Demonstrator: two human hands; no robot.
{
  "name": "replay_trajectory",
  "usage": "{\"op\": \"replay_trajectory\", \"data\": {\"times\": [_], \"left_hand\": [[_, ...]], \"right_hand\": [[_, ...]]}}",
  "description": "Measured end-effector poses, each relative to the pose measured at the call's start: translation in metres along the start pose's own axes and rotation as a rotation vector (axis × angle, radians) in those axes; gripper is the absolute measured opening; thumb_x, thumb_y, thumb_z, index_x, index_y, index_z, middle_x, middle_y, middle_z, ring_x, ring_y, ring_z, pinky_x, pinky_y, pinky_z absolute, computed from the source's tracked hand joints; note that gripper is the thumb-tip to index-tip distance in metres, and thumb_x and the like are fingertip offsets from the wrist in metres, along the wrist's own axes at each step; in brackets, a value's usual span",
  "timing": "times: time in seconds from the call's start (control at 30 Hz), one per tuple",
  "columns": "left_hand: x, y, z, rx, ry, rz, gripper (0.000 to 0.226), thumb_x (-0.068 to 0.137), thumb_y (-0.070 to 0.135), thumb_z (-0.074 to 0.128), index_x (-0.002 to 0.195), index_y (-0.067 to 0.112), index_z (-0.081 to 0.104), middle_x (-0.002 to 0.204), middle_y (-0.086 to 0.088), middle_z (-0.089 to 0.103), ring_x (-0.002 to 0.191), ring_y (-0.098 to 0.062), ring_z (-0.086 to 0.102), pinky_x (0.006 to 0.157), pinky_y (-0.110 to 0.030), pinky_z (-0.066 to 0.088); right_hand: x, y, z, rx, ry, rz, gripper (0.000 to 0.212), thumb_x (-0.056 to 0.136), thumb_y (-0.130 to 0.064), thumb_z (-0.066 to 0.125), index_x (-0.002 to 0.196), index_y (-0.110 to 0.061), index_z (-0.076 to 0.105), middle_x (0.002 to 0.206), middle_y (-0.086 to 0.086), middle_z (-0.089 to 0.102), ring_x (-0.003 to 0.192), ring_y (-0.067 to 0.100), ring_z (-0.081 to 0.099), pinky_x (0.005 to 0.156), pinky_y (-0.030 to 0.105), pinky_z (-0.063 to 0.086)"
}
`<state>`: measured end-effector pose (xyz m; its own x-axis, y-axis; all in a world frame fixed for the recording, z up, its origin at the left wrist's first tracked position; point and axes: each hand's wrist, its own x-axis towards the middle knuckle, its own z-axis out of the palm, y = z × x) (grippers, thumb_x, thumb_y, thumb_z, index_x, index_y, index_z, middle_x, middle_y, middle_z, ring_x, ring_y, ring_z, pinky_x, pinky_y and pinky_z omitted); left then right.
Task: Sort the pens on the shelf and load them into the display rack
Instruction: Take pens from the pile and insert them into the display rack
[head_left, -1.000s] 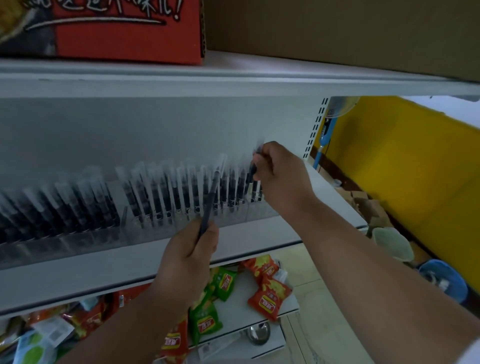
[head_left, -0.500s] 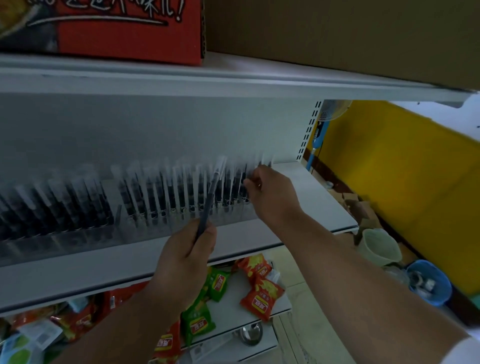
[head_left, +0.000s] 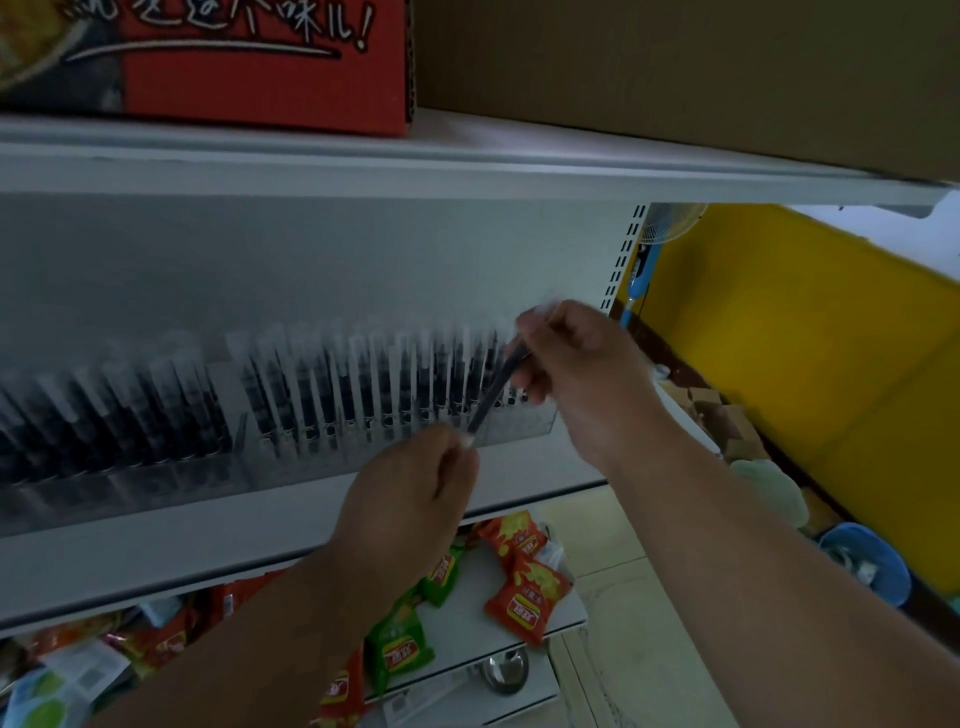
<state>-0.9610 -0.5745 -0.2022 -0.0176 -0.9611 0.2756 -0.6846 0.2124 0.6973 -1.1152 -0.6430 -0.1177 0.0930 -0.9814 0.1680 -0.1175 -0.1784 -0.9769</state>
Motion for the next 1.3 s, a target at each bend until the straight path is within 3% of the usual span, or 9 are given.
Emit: {"op": "replay_trajectory", "data": {"times": [0.13,0.27,0.47,0.57,0.73,0.87,0.97,1.17,1.3], "left_hand": [[0.006,-0.009,-0.004,0.184,0.101,0.114,0.021,0.096,0.038,0.039,0.078,0.030,0.047,0.074,0.011,0.050,0.072,-0.008,0.046,0.064,-0.028,0.039],[0.013,-0.019,0.002,0.379,0.185,0.205,0.031,0.091,0.037,0.042,0.100,0.016,0.063,0.100,0.001,0.059,0.099,-0.020,0.051,0.087,-0.036,0.045],[0.011,-0.034,0.011,0.572,0.090,0.139,0.055,0.088,0.038,0.042,0.133,0.010,0.056,0.129,-0.007,0.055,0.119,-0.030,0.049,0.102,-0.046,0.043],[0.010,-0.034,0.011,0.588,0.090,0.128,0.056,0.089,0.038,0.042,0.136,0.011,0.054,0.130,-0.006,0.055,0.120,-0.027,0.047,0.103,-0.044,0.042],[0.012,-0.032,0.011,0.599,0.092,0.108,0.056,0.087,0.038,0.043,0.134,0.012,0.057,0.126,-0.004,0.057,0.115,-0.026,0.049,0.101,-0.042,0.041],[0.011,-0.031,0.009,0.609,0.091,0.106,0.055,0.087,0.038,0.043,0.133,0.012,0.058,0.124,-0.004,0.058,0.113,-0.027,0.052,0.099,-0.043,0.043],[0.010,-0.030,0.008,0.617,0.080,0.109,0.056,0.088,0.039,0.041,0.134,0.011,0.057,0.124,-0.004,0.058,0.112,-0.027,0.052,0.098,-0.042,0.043],[0.002,-0.027,-0.002,0.542,0.092,0.107,0.059,0.091,0.045,0.036,0.138,0.013,0.051,0.133,-0.005,0.053,0.125,-0.026,0.046,0.106,-0.042,0.041],[-0.022,-0.030,-0.023,0.557,0.190,0.073,0.054,0.091,0.044,0.041,0.132,0.012,0.056,0.126,-0.006,0.056,0.119,-0.025,0.047,0.100,-0.043,0.044]], "right_hand": [[0.018,-0.003,-0.020,-0.199,0.228,-0.221,0.015,0.097,-0.017,0.060,0.089,-0.006,0.066,0.075,0.003,0.070,0.062,0.009,0.067,0.057,0.028,0.055],[0.028,0.009,-0.018,-0.391,0.221,-0.316,0.016,0.095,-0.026,0.062,0.087,-0.012,0.067,0.074,-0.003,0.069,0.070,0.009,0.068,0.067,0.038,0.058],[0.035,0.036,-0.010,-0.702,0.143,-0.284,0.026,0.095,-0.030,0.060,0.077,-0.013,0.057,0.070,0.002,0.063,0.068,0.018,0.060,0.059,0.028,0.046],[0.037,0.050,-0.009,-0.810,0.061,-0.178,0.029,0.097,-0.033,0.057,0.077,-0.012,0.053,0.068,0.001,0.057,0.067,0.018,0.055,0.052,0.022,0.035],[0.037,0.048,0.000,-0.857,0.046,-0.194,0.040,0.098,-0.031,0.056,0.065,-0.024,0.034,0.061,-0.005,0.043,0.057,0.005,0.040,0.048,0.023,0.023],[0.036,0.050,0.002,-0.878,0.052,-0.170,0.033,0.098,-0.031,0.056,0.073,-0.019,0.039,0.066,-0.003,0.045,0.060,0.011,0.041,0.049,0.024,0.024],[0.025,0.052,0.001,-0.803,0.086,-0.184,0.020,0.095,-0.032,0.060,0.090,-0.020,0.045,0.083,-0.002,0.054,0.074,0.014,0.049,0.057,0.026,0.031],[-0.009,0.032,0.003,-0.839,0.050,-0.503,0.017,0.091,-0.021,0.062,0.103,-0.016,0.052,0.092,-0.003,0.048,0.083,0.017,0.047,0.068,0.029,0.036],[-0.023,0.012,0.026,-0.942,-0.005,-0.611,0.024,0.086,-0.020,0.062,0.109,-0.013,0.059,0.099,0.006,0.055,0.088,0.025,0.053,0.074,0.034,0.042]]}}
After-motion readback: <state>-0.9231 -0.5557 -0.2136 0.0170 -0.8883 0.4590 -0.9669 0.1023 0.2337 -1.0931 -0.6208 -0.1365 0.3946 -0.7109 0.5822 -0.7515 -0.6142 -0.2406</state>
